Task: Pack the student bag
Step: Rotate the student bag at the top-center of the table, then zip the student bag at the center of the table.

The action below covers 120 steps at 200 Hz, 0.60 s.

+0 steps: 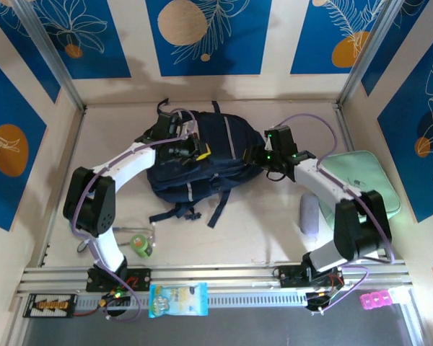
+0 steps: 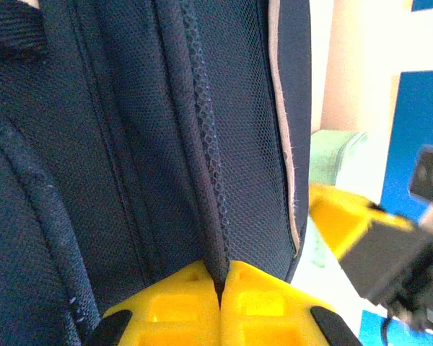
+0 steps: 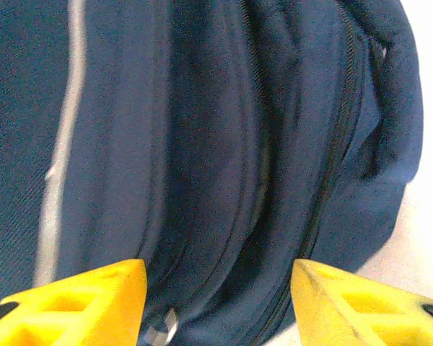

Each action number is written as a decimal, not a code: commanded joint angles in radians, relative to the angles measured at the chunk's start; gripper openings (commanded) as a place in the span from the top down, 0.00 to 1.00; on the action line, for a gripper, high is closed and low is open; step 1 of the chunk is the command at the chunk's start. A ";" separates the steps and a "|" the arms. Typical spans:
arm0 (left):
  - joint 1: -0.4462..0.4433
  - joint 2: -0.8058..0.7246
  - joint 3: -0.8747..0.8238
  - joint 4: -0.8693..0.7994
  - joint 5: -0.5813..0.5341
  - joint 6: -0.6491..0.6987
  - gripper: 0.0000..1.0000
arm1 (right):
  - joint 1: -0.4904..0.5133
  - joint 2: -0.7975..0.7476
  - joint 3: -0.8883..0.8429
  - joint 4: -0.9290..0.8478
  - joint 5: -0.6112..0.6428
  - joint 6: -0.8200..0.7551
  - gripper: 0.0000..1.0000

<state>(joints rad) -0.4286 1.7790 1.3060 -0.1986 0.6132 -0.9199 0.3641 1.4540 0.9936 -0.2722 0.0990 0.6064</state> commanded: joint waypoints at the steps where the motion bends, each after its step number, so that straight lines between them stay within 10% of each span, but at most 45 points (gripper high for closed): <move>1: -0.013 -0.044 0.019 0.142 0.008 -0.095 1.00 | 0.114 -0.086 0.004 -0.178 0.150 -0.017 0.44; 56: -0.013 -0.033 0.009 0.193 0.013 -0.141 1.00 | 0.415 -0.046 0.011 -0.083 0.242 0.094 0.49; 120: -0.012 -0.042 0.010 0.157 0.014 -0.120 1.00 | 0.438 0.175 0.125 0.050 0.343 0.067 0.63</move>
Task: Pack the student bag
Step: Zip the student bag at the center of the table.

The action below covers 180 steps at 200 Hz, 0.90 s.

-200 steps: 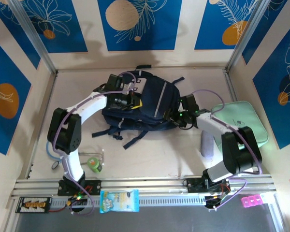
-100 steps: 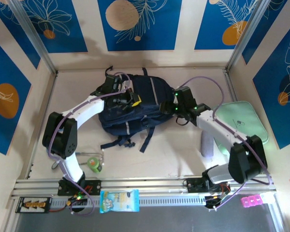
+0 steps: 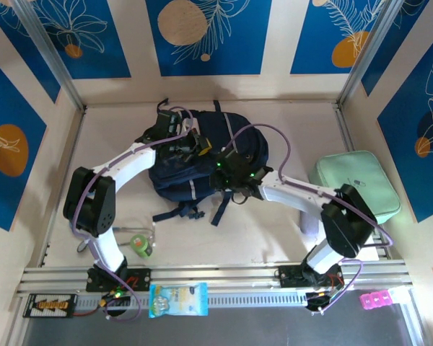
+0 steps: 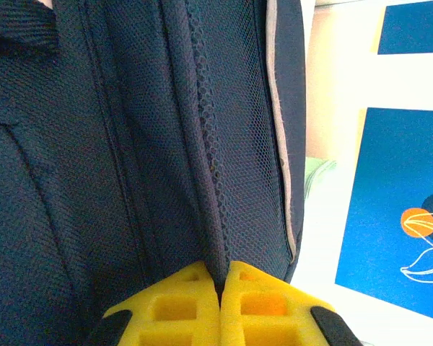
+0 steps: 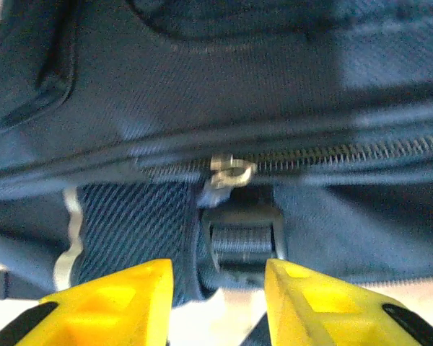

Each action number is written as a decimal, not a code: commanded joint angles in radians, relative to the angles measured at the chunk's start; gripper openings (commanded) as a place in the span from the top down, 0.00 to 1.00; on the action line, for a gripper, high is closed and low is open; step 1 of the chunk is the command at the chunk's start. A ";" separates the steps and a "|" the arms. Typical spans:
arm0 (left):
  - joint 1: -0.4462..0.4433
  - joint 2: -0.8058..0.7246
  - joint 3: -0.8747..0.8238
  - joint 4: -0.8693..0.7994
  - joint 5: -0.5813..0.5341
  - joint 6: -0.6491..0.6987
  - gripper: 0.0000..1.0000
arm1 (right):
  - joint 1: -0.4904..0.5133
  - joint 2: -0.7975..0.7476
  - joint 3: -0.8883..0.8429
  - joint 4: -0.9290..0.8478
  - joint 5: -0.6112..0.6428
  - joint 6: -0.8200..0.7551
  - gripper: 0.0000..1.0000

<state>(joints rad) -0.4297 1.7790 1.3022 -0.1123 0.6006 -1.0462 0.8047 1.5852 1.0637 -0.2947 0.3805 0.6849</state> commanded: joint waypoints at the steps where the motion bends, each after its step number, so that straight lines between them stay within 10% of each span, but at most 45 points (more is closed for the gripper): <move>1: -0.011 -0.042 0.014 0.071 0.027 0.006 1.00 | -0.002 0.046 0.057 0.074 0.063 -0.013 0.63; 180: 0.046 -0.023 0.038 -0.025 0.033 0.091 1.00 | -0.028 -0.076 -0.065 0.118 0.159 -0.066 0.93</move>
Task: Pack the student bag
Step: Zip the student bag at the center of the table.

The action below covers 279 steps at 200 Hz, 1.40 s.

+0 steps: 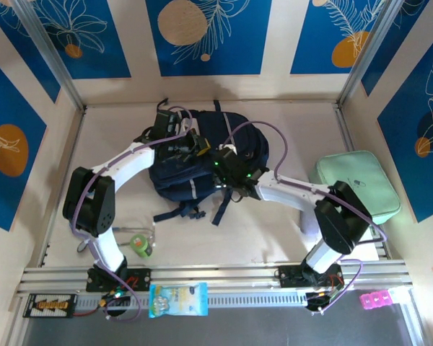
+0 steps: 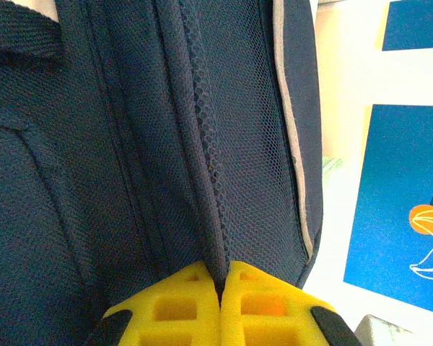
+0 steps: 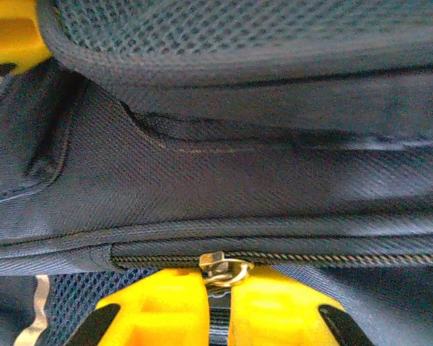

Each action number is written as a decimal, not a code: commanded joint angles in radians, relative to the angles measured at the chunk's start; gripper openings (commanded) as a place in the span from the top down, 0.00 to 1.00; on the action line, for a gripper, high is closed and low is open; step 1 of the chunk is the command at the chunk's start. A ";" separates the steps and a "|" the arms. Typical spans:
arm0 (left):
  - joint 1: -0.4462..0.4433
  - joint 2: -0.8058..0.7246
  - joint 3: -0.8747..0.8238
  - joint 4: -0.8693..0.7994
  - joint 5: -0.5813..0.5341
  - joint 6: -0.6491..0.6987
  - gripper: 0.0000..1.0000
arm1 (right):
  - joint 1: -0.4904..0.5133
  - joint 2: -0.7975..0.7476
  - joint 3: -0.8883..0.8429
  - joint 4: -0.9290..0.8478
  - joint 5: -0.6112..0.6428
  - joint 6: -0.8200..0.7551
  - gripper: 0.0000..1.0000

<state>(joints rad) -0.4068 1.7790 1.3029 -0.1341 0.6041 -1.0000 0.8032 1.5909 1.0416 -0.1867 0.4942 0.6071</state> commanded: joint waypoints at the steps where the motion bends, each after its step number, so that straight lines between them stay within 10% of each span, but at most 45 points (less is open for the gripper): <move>1: 0.023 -0.022 0.037 -0.004 0.029 0.045 1.00 | -0.028 -0.084 -0.045 0.010 0.045 0.011 0.93; 83: 0.025 -0.017 0.062 -0.059 0.074 0.112 1.00 | -0.246 -0.085 -0.082 -0.049 -0.050 -0.044 0.85; 170: 0.026 -0.010 0.084 -0.065 0.091 0.118 1.00 | -0.270 -0.063 -0.065 -0.002 -0.259 -0.222 0.71; 279: 0.042 -0.008 0.087 -0.094 0.075 0.143 1.00 | -0.281 -0.060 -0.071 0.029 -0.026 -0.235 0.93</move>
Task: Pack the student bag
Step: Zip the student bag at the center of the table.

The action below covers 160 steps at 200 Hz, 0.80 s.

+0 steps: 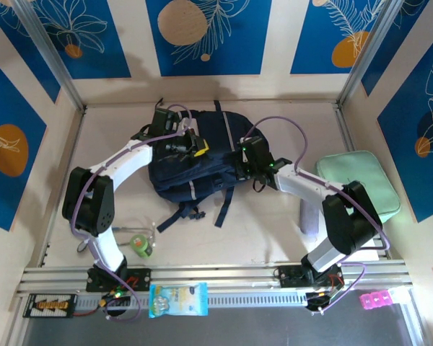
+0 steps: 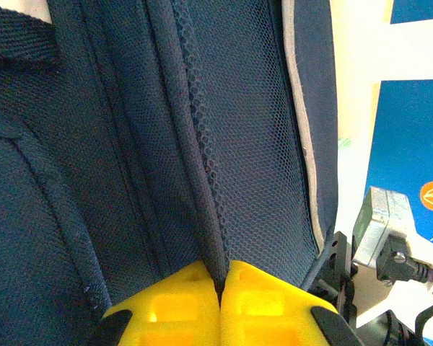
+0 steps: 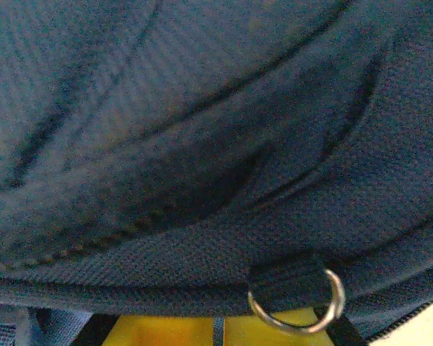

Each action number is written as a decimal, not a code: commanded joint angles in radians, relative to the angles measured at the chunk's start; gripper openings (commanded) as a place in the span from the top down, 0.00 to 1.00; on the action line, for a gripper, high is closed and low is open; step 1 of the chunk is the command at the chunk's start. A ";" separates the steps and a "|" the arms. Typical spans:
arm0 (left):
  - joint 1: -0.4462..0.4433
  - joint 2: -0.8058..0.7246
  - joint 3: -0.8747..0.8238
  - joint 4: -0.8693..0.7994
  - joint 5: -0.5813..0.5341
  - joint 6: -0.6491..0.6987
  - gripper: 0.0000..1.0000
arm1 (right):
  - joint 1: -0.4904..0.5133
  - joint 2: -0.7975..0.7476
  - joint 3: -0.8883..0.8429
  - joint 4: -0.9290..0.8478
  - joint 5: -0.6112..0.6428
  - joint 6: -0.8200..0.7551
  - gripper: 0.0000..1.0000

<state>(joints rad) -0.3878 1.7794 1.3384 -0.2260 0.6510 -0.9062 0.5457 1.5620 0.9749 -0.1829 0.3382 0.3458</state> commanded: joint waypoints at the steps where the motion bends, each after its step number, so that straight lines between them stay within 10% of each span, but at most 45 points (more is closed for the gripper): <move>1: 0.023 -0.008 0.051 -0.003 0.027 0.050 1.00 | -0.026 -0.033 -0.007 0.025 0.131 0.030 0.93; 79: 0.030 0.001 0.059 -0.095 -0.013 0.147 1.00 | -0.099 -0.037 0.021 -0.097 -0.070 0.117 1.00; 93: 0.041 -0.009 0.062 -0.129 -0.044 0.174 0.78 | -0.038 -0.036 0.037 -0.100 -0.104 0.092 1.00; 160: 0.160 -0.380 -0.234 -0.246 -0.397 0.194 0.37 | 0.171 0.084 0.188 -0.071 -0.234 0.144 1.00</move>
<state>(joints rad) -0.2596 1.5669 1.2201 -0.3992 0.4454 -0.7132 0.6655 1.5803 1.0676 -0.3016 0.1909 0.4625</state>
